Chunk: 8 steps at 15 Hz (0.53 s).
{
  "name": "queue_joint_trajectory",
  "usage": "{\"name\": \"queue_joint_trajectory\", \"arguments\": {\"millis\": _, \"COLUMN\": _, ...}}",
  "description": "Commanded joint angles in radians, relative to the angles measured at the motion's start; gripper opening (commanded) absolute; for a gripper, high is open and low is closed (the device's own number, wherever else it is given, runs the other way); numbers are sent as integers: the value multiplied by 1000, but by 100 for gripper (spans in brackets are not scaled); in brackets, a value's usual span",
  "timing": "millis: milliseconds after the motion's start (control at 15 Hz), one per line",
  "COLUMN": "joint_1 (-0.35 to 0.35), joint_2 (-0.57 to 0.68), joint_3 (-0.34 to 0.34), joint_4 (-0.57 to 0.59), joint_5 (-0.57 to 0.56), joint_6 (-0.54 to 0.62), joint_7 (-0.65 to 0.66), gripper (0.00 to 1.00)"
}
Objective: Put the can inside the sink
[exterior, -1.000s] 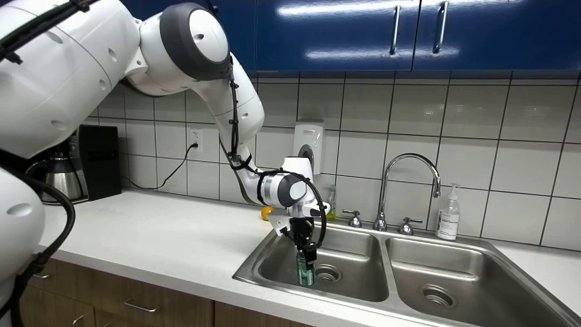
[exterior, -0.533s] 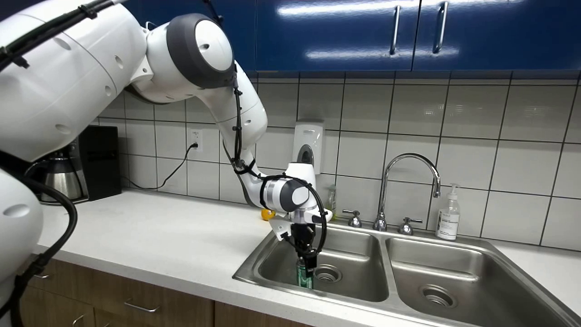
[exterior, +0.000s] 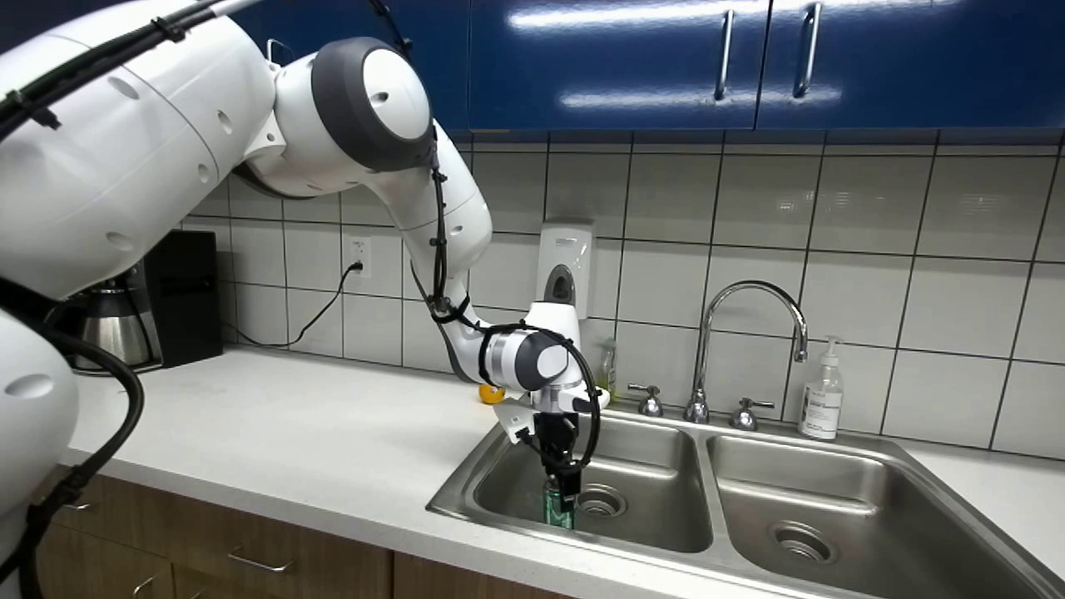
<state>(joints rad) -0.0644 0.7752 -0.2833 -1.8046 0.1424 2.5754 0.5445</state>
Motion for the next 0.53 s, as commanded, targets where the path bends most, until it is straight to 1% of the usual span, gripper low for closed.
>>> {"name": "queue_joint_trajectory", "arguments": {"millis": 0, "joint_1": -24, "joint_2": 11, "joint_3": 18, "joint_4": 45, "joint_5": 17, "joint_6": -46, "joint_7": -12, "gripper": 38}}
{"name": "queue_joint_trajectory", "arguments": {"millis": 67, "joint_1": -23, "joint_2": 12, "joint_3": 17, "joint_4": 47, "joint_5": 17, "joint_6": -47, "joint_7": -11, "gripper": 38}}
{"name": "queue_joint_trajectory", "arguments": {"millis": 133, "joint_1": -24, "joint_2": 13, "joint_3": 18, "joint_4": 49, "joint_5": 18, "joint_6": -52, "joint_7": -10, "gripper": 88}}
{"name": "queue_joint_trajectory", "arguments": {"millis": 200, "joint_1": -20, "joint_2": 15, "joint_3": 14, "joint_4": 51, "joint_5": 15, "joint_6": -54, "joint_7": -6, "gripper": 89}}
{"name": "queue_joint_trajectory", "arguments": {"millis": 267, "joint_1": -18, "joint_2": 16, "joint_3": 12, "joint_4": 53, "joint_5": 13, "joint_6": -55, "joint_7": -4, "gripper": 96}}
{"name": "queue_joint_trajectory", "arguments": {"millis": 333, "joint_1": -16, "joint_2": 17, "joint_3": 10, "joint_4": 56, "joint_5": 11, "joint_6": -56, "joint_7": -1, "gripper": 99}}
{"name": "queue_joint_trajectory", "arguments": {"millis": 467, "joint_1": -15, "joint_2": 17, "joint_3": 9, "joint_4": 59, "joint_5": 11, "joint_6": -57, "joint_7": 1, "gripper": 100}}
